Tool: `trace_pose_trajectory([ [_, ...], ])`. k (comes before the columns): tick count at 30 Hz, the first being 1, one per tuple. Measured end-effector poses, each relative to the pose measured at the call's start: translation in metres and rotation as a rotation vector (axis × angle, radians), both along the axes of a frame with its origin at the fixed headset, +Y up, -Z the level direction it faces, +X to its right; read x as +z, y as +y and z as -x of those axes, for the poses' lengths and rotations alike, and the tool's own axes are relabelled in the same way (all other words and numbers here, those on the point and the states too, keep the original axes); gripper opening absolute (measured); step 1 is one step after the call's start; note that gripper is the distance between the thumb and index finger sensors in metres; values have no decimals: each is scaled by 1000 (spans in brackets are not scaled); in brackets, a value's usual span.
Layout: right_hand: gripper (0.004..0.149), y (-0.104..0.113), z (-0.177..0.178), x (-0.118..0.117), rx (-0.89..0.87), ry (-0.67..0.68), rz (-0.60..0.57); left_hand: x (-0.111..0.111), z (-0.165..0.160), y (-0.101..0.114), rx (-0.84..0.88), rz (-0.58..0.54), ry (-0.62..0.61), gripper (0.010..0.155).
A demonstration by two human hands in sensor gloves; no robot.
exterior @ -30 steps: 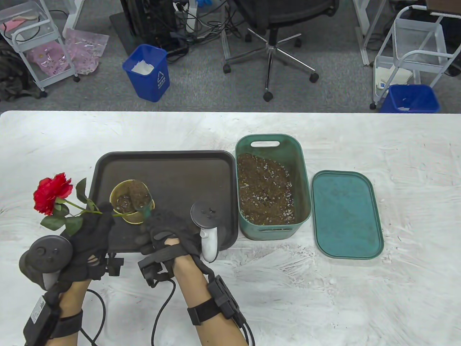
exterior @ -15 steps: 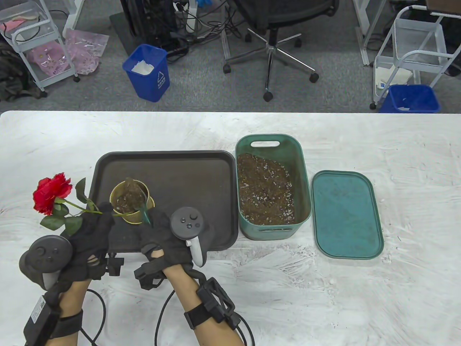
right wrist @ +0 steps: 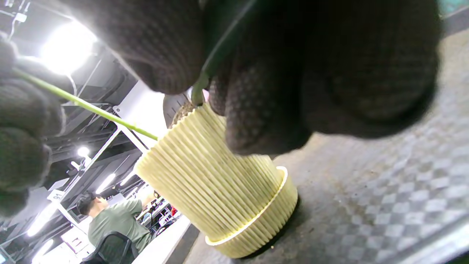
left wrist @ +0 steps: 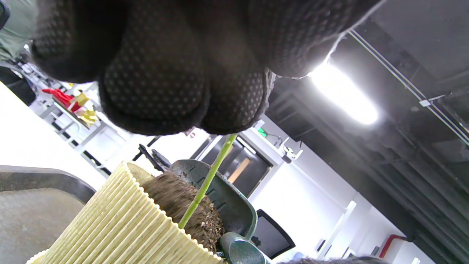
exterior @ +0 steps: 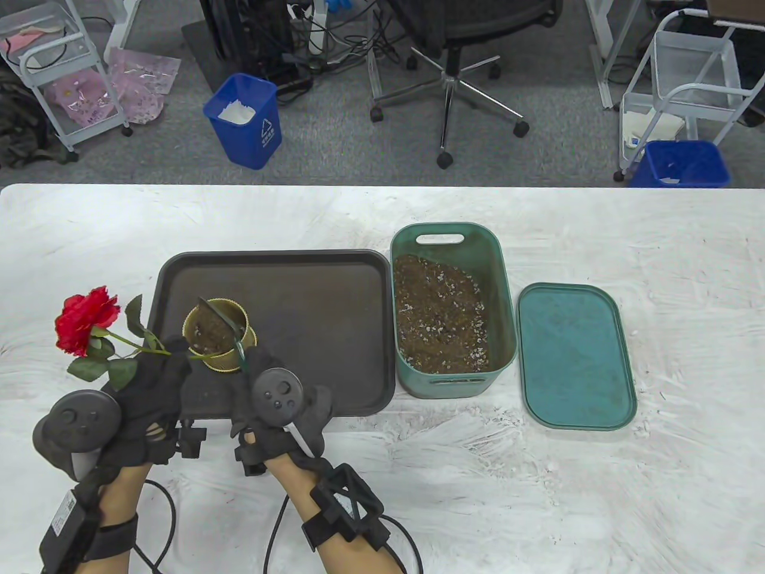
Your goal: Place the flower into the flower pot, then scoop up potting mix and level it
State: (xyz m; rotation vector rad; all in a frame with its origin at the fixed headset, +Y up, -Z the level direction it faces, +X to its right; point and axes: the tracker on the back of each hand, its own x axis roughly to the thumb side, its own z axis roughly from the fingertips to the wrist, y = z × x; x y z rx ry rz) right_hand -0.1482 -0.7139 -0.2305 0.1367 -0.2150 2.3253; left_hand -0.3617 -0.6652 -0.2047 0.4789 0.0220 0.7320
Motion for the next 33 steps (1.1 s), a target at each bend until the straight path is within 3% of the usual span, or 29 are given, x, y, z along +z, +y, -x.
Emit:
trace_pose_trajectory([
  [13, 54, 2, 17, 12, 350, -3, -254, 0, -1, 0, -9, -2, -4, 46],
  [16, 54, 4, 16, 12, 338, -5, -258, 0, 0, 0, -8, -2, -2, 46],
  [21, 54, 24, 7, 10, 236, -32, -257, 0, 0, 1, -11, 0, 5, 47],
  [25, 53, 55, 2, 10, 226, -8, -290, 1, -1, 1, -19, -3, 2, 47],
  [30, 53, 128, -29, 11, 259, -10, -369, 0, -1, 1, -19, -4, -3, 47],
  [33, 53, 170, -61, 1, 246, -57, -332, 0, -2, 1, -28, -6, -3, 46],
])
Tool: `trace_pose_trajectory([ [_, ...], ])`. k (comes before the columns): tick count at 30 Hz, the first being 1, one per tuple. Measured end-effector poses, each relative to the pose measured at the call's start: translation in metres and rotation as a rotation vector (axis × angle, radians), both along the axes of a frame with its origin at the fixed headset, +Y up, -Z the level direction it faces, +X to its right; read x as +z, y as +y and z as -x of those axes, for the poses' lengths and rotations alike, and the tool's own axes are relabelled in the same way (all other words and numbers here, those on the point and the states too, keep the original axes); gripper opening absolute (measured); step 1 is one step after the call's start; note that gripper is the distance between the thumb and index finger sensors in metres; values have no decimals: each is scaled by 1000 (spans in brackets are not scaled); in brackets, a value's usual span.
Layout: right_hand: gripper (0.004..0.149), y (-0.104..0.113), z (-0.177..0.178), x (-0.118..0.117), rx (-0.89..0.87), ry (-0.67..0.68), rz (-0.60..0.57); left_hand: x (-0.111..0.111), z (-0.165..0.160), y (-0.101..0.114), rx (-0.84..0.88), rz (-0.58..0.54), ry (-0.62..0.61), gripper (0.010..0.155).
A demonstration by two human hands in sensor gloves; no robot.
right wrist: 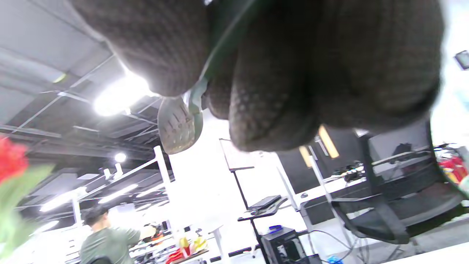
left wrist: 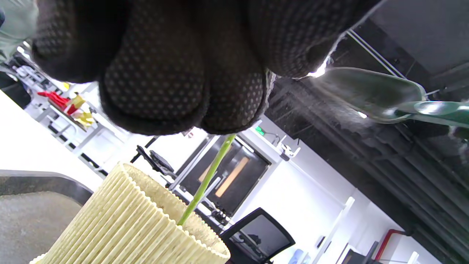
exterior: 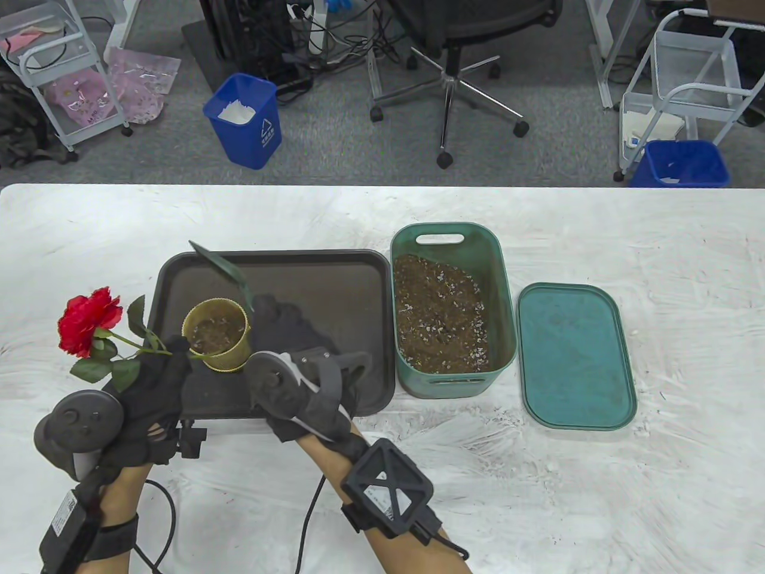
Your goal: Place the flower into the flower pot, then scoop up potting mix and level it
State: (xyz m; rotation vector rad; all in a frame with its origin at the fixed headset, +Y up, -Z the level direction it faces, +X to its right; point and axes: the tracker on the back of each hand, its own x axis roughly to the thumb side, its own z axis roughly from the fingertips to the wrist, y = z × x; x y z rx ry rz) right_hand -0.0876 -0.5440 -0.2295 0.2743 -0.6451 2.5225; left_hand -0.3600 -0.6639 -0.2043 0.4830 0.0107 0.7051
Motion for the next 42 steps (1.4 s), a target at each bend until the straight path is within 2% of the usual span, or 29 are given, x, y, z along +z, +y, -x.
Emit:
trace_pose_trajectory([
  [2, 53, 33, -30, -13, -2, -76, 40, 0, 0, 0, -6, -1, 2, 47],
  [6, 53, 71, -85, -36, 10, -239, 127, 1, 0, 0, -19, -4, 4, 46],
  [10, 51, 77, -138, -61, 43, -400, 223, 1, 0, -1, -15, -2, 8, 47],
  [13, 51, 62, -167, -80, 74, -477, 348, 1, 0, -1, -13, 0, 8, 46],
  [17, 51, 23, -194, -108, 138, -517, 602, 0, -2, -1, -25, 3, 8, 47],
  [21, 51, -18, -202, -134, 190, -512, 799, 0, 0, -2, -10, 10, 14, 47],
  [26, 51, -54, -195, -157, 267, -495, 901, -2, 5, -4, 35, 25, 19, 47],
  [29, 51, -68, -190, -165, 310, -487, 911, -3, 8, -4, 45, 30, 28, 46],
  [33, 51, -80, -186, -170, 325, -463, 919, -3, 11, -5, 55, 34, 35, 47],
  [37, 51, -86, -189, -169, 302, -426, 977, -4, 12, -5, 63, 37, 38, 47],
  [42, 52, -97, -199, -167, 185, -338, 1132, -4, 12, -5, 65, 38, 36, 47],
])
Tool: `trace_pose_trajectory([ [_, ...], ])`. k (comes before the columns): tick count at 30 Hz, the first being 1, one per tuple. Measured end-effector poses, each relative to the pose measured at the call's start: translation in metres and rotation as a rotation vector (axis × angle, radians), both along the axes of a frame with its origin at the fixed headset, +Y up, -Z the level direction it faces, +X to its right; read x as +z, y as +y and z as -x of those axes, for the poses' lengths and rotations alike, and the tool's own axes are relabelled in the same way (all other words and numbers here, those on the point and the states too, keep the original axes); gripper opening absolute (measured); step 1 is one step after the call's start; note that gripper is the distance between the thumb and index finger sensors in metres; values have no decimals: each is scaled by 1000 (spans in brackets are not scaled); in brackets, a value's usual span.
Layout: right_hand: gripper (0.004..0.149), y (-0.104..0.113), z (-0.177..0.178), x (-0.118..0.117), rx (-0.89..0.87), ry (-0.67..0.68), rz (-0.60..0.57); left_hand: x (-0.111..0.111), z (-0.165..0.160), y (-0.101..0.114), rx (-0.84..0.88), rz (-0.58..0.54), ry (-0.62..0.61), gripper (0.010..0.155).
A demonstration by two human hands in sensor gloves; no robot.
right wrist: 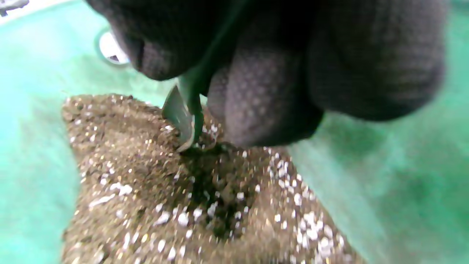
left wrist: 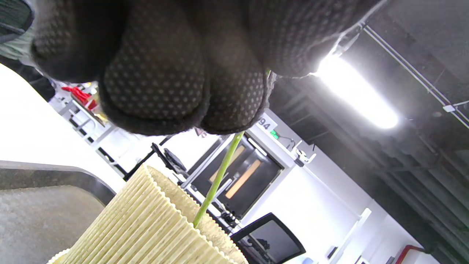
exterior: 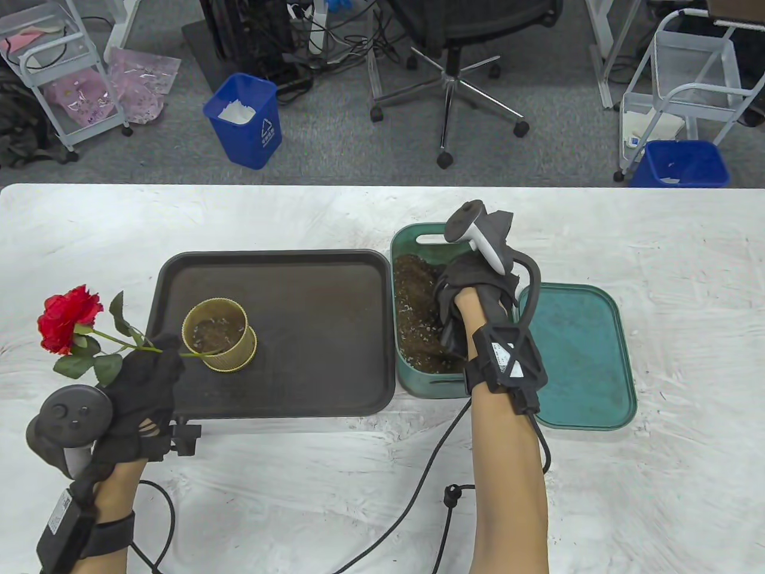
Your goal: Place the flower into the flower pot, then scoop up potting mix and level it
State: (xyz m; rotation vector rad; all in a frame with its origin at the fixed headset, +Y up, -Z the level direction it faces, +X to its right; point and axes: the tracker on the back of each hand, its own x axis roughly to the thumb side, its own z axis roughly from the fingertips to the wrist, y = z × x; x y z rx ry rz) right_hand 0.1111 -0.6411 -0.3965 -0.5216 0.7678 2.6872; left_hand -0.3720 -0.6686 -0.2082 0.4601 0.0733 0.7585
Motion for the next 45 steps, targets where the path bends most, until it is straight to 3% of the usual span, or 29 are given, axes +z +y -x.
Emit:
trace_pose_trajectory([
  [8, 53, -7, -6, 8, -276, 1, 95, 0, 1, 0, 2, 1, 0, 47],
  [22, 53, -15, -27, 33, -579, -239, 49, 0, -1, -2, 13, 1, -12, 46],
  [35, 52, 10, -50, 64, -720, -354, -112, 0, 1, -2, 0, -2, -7, 46],
  [40, 52, 27, -47, 70, -738, -310, -152, 0, 2, -3, 10, 1, -1, 46],
  [45, 52, 40, -22, 72, -774, -194, -152, 0, 1, -3, 4, 0, -5, 46],
])
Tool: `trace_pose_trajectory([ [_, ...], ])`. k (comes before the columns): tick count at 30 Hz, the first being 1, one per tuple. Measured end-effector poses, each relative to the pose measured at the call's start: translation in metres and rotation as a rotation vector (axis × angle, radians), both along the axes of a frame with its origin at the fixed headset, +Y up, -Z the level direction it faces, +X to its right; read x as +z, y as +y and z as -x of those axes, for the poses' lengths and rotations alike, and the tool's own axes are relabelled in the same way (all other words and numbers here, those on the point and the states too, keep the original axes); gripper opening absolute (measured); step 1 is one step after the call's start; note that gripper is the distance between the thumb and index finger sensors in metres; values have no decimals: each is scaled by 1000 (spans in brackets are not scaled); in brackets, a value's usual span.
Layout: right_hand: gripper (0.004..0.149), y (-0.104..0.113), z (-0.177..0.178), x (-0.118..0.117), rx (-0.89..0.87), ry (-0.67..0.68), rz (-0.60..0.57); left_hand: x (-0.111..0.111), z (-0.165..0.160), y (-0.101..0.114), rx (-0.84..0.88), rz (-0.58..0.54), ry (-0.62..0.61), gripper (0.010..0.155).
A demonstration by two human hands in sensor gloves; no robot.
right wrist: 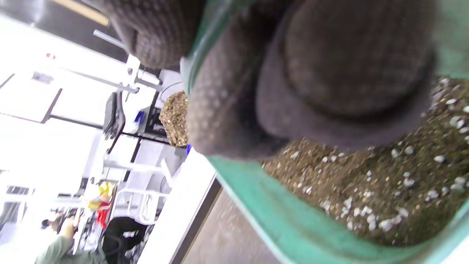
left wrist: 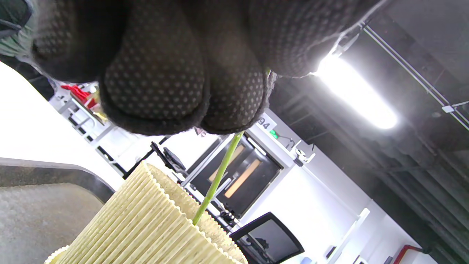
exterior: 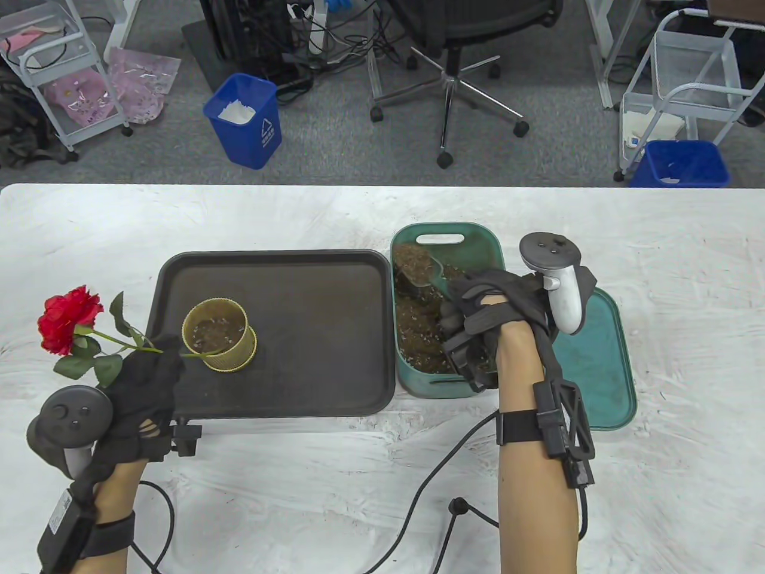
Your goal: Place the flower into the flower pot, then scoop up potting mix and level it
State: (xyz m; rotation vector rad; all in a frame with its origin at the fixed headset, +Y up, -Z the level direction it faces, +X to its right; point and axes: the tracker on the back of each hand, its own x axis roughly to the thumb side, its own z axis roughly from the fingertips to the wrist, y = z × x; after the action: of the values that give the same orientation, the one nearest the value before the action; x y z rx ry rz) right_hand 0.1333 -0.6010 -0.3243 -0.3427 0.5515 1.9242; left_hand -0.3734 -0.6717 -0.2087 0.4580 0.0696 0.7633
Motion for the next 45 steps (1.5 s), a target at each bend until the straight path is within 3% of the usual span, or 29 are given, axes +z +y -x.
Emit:
trace_pose_trajectory([
  [10, 52, 1, 98, 2, -50, 255, -24, -1, -2, -2, -2, 9, -3, 46],
  [16, 52, -14, 163, 2, -32, 377, -8, -2, -2, -2, -1, 12, -1, 46],
  [24, 52, -39, 226, 3, 65, 416, -7, -1, -1, -2, -15, 8, 1, 46],
  [39, 54, -10, 284, 37, 697, 557, -533, -1, -2, -2, -27, 5, -4, 46],
  [45, 54, -1, 292, 47, 859, 575, -660, -1, -2, -2, -23, 6, -3, 46],
])
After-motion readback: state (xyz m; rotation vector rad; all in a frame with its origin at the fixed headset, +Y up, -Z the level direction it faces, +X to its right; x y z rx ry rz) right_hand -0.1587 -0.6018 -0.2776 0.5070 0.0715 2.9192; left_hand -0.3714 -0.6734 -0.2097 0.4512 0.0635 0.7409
